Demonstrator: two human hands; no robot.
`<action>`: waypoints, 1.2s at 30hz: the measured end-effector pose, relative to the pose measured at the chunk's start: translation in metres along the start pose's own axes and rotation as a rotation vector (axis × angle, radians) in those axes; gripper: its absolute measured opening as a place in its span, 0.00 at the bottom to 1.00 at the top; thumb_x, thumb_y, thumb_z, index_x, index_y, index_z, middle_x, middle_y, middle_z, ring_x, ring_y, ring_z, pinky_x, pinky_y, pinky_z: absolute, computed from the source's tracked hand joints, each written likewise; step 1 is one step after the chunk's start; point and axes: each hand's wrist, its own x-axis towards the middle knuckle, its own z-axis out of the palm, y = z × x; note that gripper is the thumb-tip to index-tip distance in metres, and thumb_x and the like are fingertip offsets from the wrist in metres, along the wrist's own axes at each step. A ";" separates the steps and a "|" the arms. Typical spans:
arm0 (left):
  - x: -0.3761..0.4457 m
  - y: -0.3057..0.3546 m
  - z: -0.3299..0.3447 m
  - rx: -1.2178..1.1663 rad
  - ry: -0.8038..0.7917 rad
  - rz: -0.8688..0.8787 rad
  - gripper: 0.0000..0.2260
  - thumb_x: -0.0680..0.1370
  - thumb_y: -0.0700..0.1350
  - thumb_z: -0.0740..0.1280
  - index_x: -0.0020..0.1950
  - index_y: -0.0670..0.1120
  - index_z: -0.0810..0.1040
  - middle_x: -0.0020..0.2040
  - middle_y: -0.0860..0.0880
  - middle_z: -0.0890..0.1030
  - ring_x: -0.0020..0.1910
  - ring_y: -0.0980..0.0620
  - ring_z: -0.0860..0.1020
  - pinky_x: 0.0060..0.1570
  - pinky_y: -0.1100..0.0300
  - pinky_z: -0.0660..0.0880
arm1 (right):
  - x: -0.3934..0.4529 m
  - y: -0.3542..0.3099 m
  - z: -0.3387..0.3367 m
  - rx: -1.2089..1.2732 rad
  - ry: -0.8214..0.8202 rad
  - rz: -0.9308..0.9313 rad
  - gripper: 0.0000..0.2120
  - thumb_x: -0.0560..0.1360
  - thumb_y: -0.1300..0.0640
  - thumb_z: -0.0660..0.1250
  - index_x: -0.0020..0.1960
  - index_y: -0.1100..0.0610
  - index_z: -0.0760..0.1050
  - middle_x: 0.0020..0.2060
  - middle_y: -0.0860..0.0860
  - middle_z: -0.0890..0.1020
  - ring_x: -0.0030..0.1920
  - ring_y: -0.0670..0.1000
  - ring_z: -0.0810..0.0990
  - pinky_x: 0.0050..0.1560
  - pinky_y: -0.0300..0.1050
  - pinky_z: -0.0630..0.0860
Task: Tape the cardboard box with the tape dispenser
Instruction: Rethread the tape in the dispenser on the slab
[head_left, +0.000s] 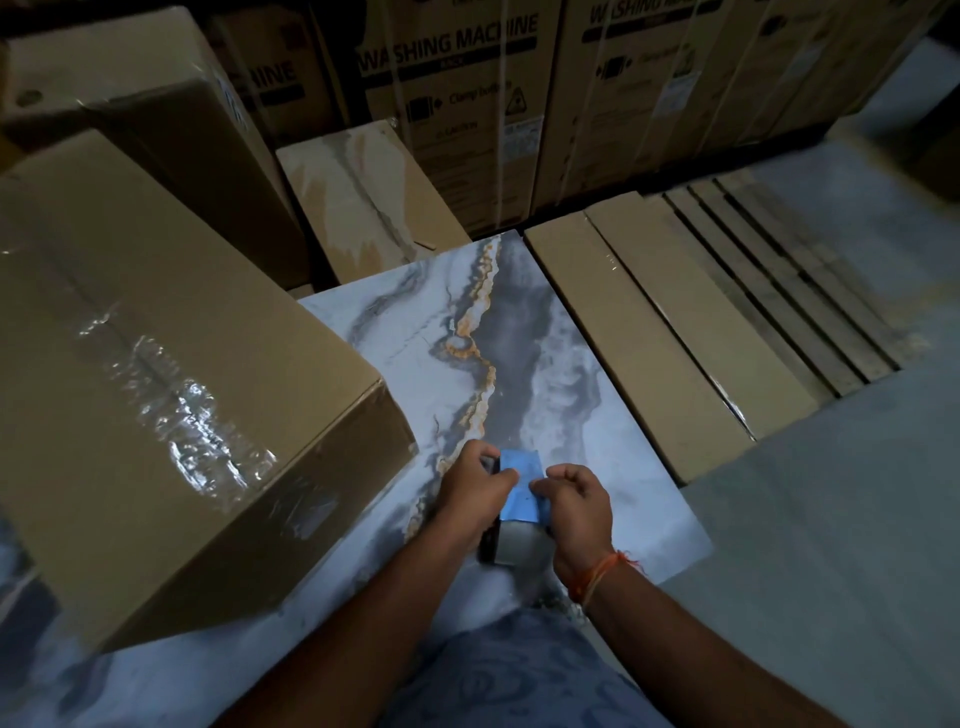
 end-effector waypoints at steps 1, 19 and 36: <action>-0.001 0.000 -0.001 -0.003 -0.012 0.044 0.10 0.75 0.41 0.71 0.48 0.54 0.74 0.48 0.51 0.79 0.52 0.41 0.82 0.54 0.40 0.82 | 0.001 0.000 0.000 0.015 -0.006 0.002 0.09 0.67 0.68 0.70 0.42 0.56 0.79 0.38 0.56 0.82 0.42 0.57 0.82 0.49 0.57 0.82; -0.018 -0.011 -0.005 -0.256 -0.092 0.059 0.11 0.80 0.33 0.68 0.46 0.48 0.84 0.49 0.42 0.85 0.52 0.41 0.85 0.56 0.46 0.83 | -0.006 0.004 -0.012 0.128 -0.132 0.045 0.09 0.72 0.71 0.68 0.46 0.63 0.85 0.50 0.63 0.85 0.52 0.63 0.85 0.56 0.59 0.82; -0.024 -0.007 -0.012 -0.041 -0.154 0.302 0.11 0.79 0.35 0.68 0.51 0.52 0.82 0.45 0.45 0.85 0.44 0.48 0.83 0.46 0.55 0.79 | -0.014 0.006 -0.021 0.193 -0.170 -0.107 0.12 0.73 0.73 0.69 0.49 0.59 0.84 0.47 0.62 0.86 0.45 0.57 0.82 0.55 0.59 0.79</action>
